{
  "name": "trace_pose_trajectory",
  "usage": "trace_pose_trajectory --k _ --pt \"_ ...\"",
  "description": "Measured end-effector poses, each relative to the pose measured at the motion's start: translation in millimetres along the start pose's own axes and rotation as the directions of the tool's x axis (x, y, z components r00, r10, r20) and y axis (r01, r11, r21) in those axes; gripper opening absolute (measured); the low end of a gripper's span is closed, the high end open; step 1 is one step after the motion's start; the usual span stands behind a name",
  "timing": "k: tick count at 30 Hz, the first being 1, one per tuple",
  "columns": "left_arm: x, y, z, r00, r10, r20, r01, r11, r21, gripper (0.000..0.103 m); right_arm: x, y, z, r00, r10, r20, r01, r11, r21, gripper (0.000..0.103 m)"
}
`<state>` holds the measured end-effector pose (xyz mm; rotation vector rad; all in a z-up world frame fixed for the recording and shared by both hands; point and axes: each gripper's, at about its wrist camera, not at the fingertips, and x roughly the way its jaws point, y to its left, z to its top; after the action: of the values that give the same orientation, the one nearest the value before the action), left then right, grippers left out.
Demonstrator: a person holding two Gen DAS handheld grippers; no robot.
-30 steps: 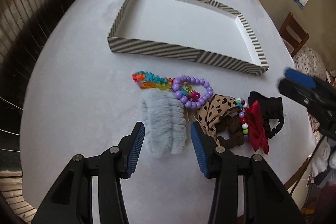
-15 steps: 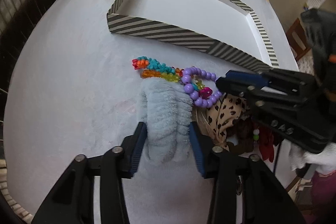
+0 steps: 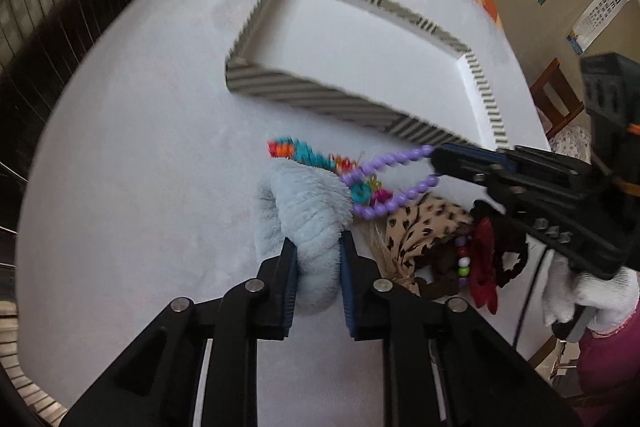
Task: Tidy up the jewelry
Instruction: 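Grasp the light blue fuzzy scrunchie with the left tool while the right tool grasps the purple bead bracelet, then carry both items into the striped tray and open both tools to release them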
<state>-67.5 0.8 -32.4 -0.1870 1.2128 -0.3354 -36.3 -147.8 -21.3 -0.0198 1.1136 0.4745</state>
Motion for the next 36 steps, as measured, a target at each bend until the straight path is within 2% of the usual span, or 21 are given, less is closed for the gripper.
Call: trace_pose_trajectory --k 8,17,25,30,36 --pt "-40 -2 18 0.996 0.019 0.088 -0.022 0.999 0.038 0.009 -59 -6 13 0.993 0.006 0.118 -0.009 1.000 0.026 0.009" --pt "-42 -18 58 0.986 0.059 0.153 -0.075 0.992 0.105 0.009 -92 -42 25 0.974 -0.110 0.198 0.090 0.990 0.106 0.009" --pt "-13 -29 107 0.981 0.096 0.170 -0.121 0.982 0.145 0.009 -79 -70 33 0.971 -0.167 0.170 0.138 0.976 0.168 0.009" --pt "16 -30 131 0.983 0.110 0.147 -0.132 0.980 0.150 0.009 -55 -80 29 0.980 -0.151 0.133 0.121 0.970 0.209 0.009" --pt "53 -23 142 0.987 0.135 0.091 -0.147 0.980 0.135 0.009 -32 -90 22 0.986 -0.139 0.089 0.116 0.967 0.228 0.009"
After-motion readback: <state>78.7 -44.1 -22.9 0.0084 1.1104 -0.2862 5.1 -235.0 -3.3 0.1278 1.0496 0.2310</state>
